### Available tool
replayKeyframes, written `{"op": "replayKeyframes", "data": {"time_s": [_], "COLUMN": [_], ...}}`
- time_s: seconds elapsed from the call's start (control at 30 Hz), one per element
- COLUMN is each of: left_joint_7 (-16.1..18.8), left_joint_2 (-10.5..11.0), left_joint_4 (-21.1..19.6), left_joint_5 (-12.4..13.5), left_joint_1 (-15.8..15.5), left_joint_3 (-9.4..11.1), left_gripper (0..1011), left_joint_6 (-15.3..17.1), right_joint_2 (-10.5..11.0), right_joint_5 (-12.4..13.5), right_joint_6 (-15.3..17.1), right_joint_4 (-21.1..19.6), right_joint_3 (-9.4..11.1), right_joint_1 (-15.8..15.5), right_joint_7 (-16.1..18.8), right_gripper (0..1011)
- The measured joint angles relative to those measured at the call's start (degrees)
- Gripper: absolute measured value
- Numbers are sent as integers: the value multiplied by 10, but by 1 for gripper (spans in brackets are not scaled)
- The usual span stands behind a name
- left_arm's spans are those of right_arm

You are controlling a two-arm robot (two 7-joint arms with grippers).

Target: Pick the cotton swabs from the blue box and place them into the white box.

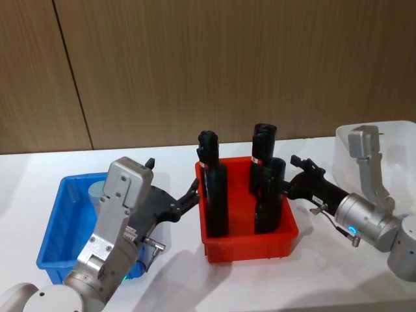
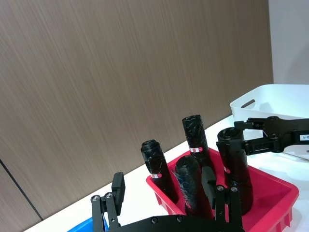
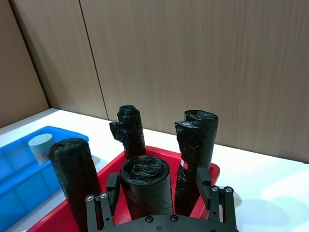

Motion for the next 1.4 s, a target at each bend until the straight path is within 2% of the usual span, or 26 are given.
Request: {"op": "replayKeyframes", "data": {"time_s": [0.6, 0.93, 1.0, 1.03, 1.07, 1.17, 1.4], "left_joint_7": [0, 0, 0, 0, 0, 0, 0], "left_joint_2": [0, 0, 0, 0, 0, 0, 0], "left_joint_4": [0, 0, 0, 0, 0, 0, 0], "left_joint_5": [0, 0, 0, 0, 0, 0, 0], "left_joint_1": [0, 0, 0, 0, 0, 0, 0], "left_joint_3": [0, 0, 0, 0, 0, 0, 0], "left_gripper": [1004, 1004, 1004, 1004, 1004, 1004, 1004], "left_joint_6": [0, 0, 0, 0, 0, 0, 0], "right_joint_2": [-17, -25, -26, -26, -26, -26, -22], "right_joint_5": [0, -6, -6, -7, -7, -10, -10], "right_joint_6": [-24, -37, -38, -38, -38, -39, -34], "right_joint_4": [78, 117, 120, 120, 120, 119, 94], "right_joint_3": [-10, -17, -18, -18, -18, -19, -20], "right_joint_1": [45, 66, 68, 68, 68, 69, 60], "right_joint_7": [23, 36, 38, 39, 39, 41, 42], "right_gripper": [1002, 785, 688, 688, 632, 545, 486]}}
